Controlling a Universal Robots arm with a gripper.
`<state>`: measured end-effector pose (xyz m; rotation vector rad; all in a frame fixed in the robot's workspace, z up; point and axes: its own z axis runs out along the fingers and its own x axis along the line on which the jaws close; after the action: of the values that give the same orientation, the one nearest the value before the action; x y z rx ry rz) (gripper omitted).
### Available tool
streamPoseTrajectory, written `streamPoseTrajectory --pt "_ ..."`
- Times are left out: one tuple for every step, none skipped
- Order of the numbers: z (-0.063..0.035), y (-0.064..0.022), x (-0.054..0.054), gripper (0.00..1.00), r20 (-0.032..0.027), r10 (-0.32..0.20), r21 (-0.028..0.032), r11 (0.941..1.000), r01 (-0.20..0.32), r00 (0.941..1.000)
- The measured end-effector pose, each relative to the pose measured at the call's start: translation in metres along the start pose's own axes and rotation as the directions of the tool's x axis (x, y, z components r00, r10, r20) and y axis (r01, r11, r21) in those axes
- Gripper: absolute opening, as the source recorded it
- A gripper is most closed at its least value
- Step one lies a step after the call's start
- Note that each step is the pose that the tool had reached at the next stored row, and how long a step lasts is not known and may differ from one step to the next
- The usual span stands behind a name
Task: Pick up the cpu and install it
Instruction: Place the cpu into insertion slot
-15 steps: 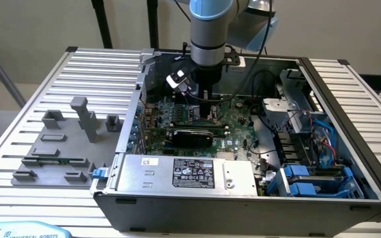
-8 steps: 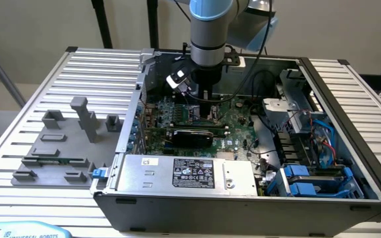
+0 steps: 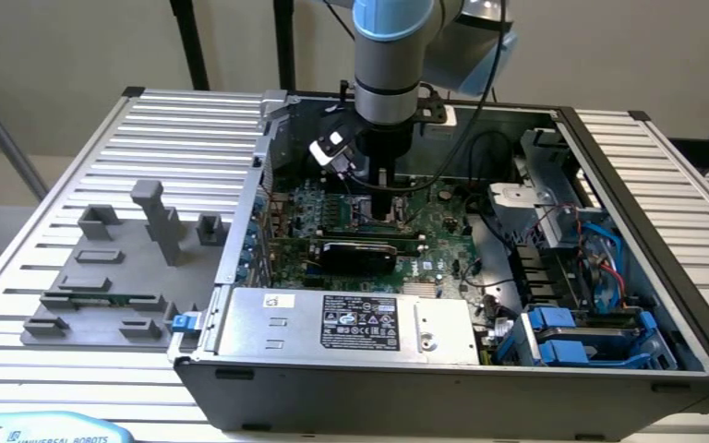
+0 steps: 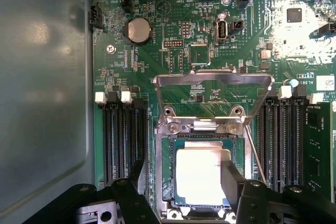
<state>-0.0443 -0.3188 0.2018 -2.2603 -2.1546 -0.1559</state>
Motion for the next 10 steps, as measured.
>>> streamPoseTrajectory --pt "0.0002 0.0 0.0 0.69 -0.0007 0.0 0.0 1.0 0.0 1.0" --pt "0.0004 0.0 -0.0001 0.69 -0.0013 0.0 0.0001 1.0 0.0 1.0" --pt "0.0006 -0.0001 -0.0001 0.69 -0.0016 0.0 0.0002 1.0 0.0 1.0" --pt "0.0009 -0.0001 -0.0002 0.69 -0.0019 0.0 0.0002 1.0 0.0 1.0" --pt "0.0011 -0.0001 -0.0002 0.69 -0.0024 0.0 0.0002 1.0 0.0 1.0" --pt "0.0012 -0.0001 -0.0001 0.69 -0.0031 0.0 0.0003 1.0 0.0 1.0" --pt "0.0012 -0.0001 -0.0001 0.69 -0.0038 0.0 0.0002 1.0 0.0 1.0" --pt "0.0012 0.0 -0.0001 0.69 -0.0043 0.0 0.0001 1.0 0.0 1.0" --pt "0.0011 -0.0001 -0.0001 0.69 -0.0046 0.0 0.0001 1.0 0.0 1.0" --pt "0.0005 -0.0001 -0.0001 0.69 -0.0046 0.0 0.0001 1.0 0.0 1.0"
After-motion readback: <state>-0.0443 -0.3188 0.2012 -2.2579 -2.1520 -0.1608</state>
